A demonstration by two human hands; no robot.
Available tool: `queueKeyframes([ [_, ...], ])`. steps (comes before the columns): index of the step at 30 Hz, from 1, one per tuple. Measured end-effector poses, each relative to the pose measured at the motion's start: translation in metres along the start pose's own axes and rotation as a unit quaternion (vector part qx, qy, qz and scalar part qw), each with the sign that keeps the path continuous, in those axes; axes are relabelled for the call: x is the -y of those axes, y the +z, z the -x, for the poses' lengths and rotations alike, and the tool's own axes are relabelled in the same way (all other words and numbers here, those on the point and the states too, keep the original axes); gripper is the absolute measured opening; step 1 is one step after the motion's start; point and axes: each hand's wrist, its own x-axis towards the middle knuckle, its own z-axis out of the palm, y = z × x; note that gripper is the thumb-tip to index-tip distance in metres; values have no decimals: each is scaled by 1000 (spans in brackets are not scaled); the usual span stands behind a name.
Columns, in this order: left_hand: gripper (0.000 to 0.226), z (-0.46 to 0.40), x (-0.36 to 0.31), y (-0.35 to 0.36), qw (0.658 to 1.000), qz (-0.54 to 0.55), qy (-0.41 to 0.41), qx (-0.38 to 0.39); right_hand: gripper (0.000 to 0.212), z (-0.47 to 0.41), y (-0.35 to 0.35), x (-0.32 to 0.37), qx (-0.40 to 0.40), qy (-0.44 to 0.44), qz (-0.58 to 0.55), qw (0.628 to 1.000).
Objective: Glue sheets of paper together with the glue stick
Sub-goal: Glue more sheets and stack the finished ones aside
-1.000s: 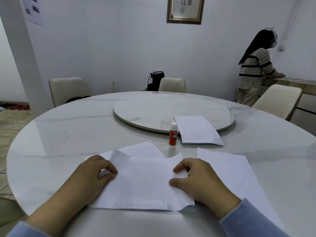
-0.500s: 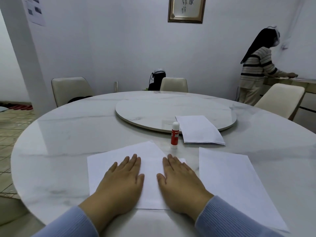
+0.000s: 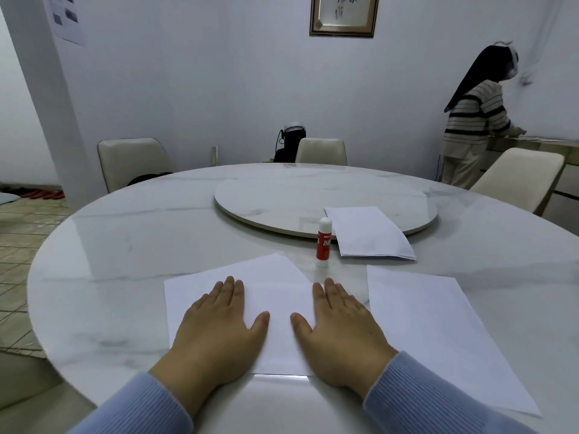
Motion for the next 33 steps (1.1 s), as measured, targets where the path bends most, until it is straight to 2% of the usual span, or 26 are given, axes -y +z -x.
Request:
queueKeyframes([
  [3, 79, -1, 4, -1, 1000, -6, -5, 11, 77, 1, -3, -5, 17, -9, -7, 1000],
  [10, 87, -1, 8, 0, 1000, -8, -22, 9, 88, 3, -3, -7, -14, 9, -7, 1000],
  [16, 97, -1, 11, 1, 998, -4, -56, -13, 94, 5, -18, -12, -94, 22, -125, 987],
  [18, 100, -2, 11, 2, 997, -7, -73, -11, 98, 5, -20, -12, -107, 38, -174, 978],
  [22, 105, -3, 11, 3, 996, 0, -83, -17, 94, 2, -20, -14, -115, 37, -203, 972],
  [28, 107, -3, 10, 2, 996, 16, -87, -30, 78, 0, -15, -14, -128, -14, -356, 925],
  [33, 101, -4, 9, 1, 994, 42, -94, -48, 68, 2, -18, -14, -212, -69, -433, 874],
])
